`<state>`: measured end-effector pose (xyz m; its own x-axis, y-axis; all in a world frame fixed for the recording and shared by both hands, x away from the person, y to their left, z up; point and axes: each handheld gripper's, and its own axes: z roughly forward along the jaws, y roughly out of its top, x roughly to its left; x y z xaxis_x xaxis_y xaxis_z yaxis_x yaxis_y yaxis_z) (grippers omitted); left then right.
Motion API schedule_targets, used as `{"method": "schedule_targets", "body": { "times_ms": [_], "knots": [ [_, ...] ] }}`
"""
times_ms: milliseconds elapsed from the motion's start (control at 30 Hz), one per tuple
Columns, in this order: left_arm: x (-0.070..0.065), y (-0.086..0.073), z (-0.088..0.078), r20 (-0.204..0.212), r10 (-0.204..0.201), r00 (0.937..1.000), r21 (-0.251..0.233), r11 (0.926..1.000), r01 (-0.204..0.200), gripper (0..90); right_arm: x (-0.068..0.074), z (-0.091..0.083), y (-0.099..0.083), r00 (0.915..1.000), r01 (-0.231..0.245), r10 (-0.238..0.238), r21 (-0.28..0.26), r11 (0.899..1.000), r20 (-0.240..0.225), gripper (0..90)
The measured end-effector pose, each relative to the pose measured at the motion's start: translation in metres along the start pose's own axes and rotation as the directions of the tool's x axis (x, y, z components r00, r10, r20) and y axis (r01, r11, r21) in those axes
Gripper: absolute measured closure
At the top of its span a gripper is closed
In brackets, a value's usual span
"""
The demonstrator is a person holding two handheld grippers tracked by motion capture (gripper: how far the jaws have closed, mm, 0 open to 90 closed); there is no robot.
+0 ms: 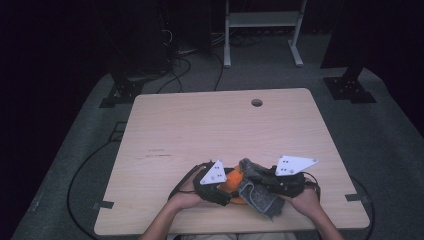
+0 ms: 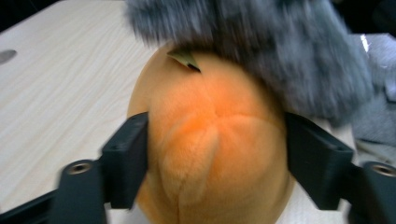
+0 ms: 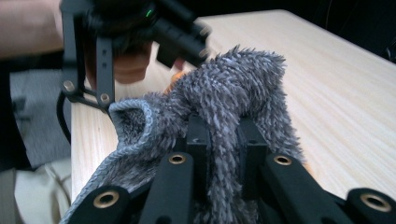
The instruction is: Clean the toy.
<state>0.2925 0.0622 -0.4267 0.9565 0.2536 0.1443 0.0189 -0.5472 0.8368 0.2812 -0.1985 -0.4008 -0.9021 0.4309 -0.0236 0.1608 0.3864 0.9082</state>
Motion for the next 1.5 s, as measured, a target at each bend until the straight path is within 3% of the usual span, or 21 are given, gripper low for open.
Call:
{"method": "schedule_targets", "body": {
  "times_ms": [67, 133, 233, 300, 467, 633, 700, 800, 867, 967, 1033, 1067, 1100, 1167, 1333, 1400, 1500],
  "knots": [
    [-0.002, 0.002, 0.0, 0.006, 0.041, 0.9991, 0.01, 0.9991, -0.041, 31.1, -0.003, -0.005, 0.002, 0.9987, 0.003, -0.003, 0.007, 1.0, 0.051, 78.0],
    [-0.001, 0.003, 0.0, 0.004, 0.026, 0.9996, 0.009, 0.9996, -0.026, 26.1, -0.002, -0.004, 0.001, 0.9982, 0.014, -0.015, 0.022, 1.0, 0.057, 78.0],
    [0.005, 0.004, -0.001, 0.01, -0.052, 0.9986, -0.006, 0.9986, 0.052, 19.6, -0.003, -0.001, -0.002, 0.9985, 0.008, -0.011, 0.044, 0.999, 0.053, 78.1],
    [0.006, 0.004, -0.002, 0.025, -0.068, 0.9973, -0.012, 0.9976, 0.069, 19.6, -0.004, -0.002, -0.003, 0.999, -0.009, 0.007, 0.049, 0.999, 0.043, 78.1],
    [0.006, 0.006, -0.004, 0.036, -0.04, 0.9986, 0.012, 0.9992, 0.039, 24.0, 0.003, -0.006, 0.0, 0.9995, 0.02, -0.022, 0.089, 0.996, 0.022, 78.0],
    [0.002, 0.006, -0.003, 0.034, 0.01, 0.9994, 0.02, 0.9997, -0.011, 29.2, 0.013, -0.001, 0.012, 0.9979, 0.062, -0.063, 0.076, 0.995, 0.012, 78.0],
    [0.002, 0.006, -0.004, 0.026, -0.003, 0.9997, 0.027, 0.9996, 0.003, 23.1, 0.014, 0.002, 0.013, 0.9975, 0.068, -0.069, 0.083, 0.994, 0.014, 78.0],
    [0.004, 0.008, -0.007, 0.061, -0.078, 0.9951, -0.022, 0.9966, 0.079, 18.7, 0.012, 0.008, 0.007, 0.9993, 0.038, -0.038, 0.069, 0.997, -0.007, 78.0],
    [0.004, 0.008, -0.007, 0.062, -0.074, 0.9953, -0.022, 0.9969, 0.076, 20.1, 0.012, 0.008, 0.007, 0.9991, 0.043, -0.043, 0.068, 0.997, -0.008, 78.1],
    [0.005, 0.006, -0.007, 0.045, -0.065, 0.9969, -0.021, 0.9976, 0.066, 30.0, 0.01, 0.004, 0.005, 0.9987, 0.05, -0.05, 0.067, 0.996, 0.002, 78.1],
    [0.006, 0.003, -0.007, 0.036, -0.054, 0.9979, -0.021, 0.9983, 0.055, 32.6, 0.001, 0.0, -0.001, 0.9996, 0.025, -0.026, 0.053, 0.998, 0.013, 78.0],
    [0.007, 0.0, -0.008, 0.039, -0.061, 0.9974, -0.025, 0.9978, 0.062, 33.5, -0.011, -0.005, -0.012, 0.9992, -0.035, 0.035, 0.032, 0.999, 0.02, 78.1],
    [0.007, 0.0, -0.008, 0.039, -0.061, 0.9974, -0.025, 0.9978, 0.062, 33.8, -0.011, -0.005, -0.012, 0.9992, -0.035, 0.035, 0.032, 0.999, 0.02, 78.1],
    [0.008, -0.002, -0.009, 0.047, -0.063, 0.9969, -0.025, 0.9976, 0.064, 33.9, -0.025, -0.012, -0.028, 0.9949, -0.092, 0.091, 0.038, 0.995, 0.043, 78.0],
    [0.01, -0.004, -0.009, 0.061, -0.076, 0.9952, -0.024, 0.9967, 0.078, 33.5, -0.033, -0.018, -0.04, 0.9906, -0.121, 0.116, 0.075, 0.99, 0.073, 78.0],
    [0.011, -0.006, -0.01, 0.06, -0.077, 0.9952, -0.02, 0.9968, 0.078, 33.5, -0.033, -0.02, -0.038, 0.9907, -0.122, 0.118, 0.059, 0.991, 0.067, 77.9],
    [0.013, -0.01, -0.014, 0.071, -0.083, 0.9941, -0.012, 0.9964, 0.084, 32.5, -0.033, -0.019, -0.039, 0.9906, -0.137, 0.137, 0.012, 0.991, 0.002, 77.7]
  ]
}}
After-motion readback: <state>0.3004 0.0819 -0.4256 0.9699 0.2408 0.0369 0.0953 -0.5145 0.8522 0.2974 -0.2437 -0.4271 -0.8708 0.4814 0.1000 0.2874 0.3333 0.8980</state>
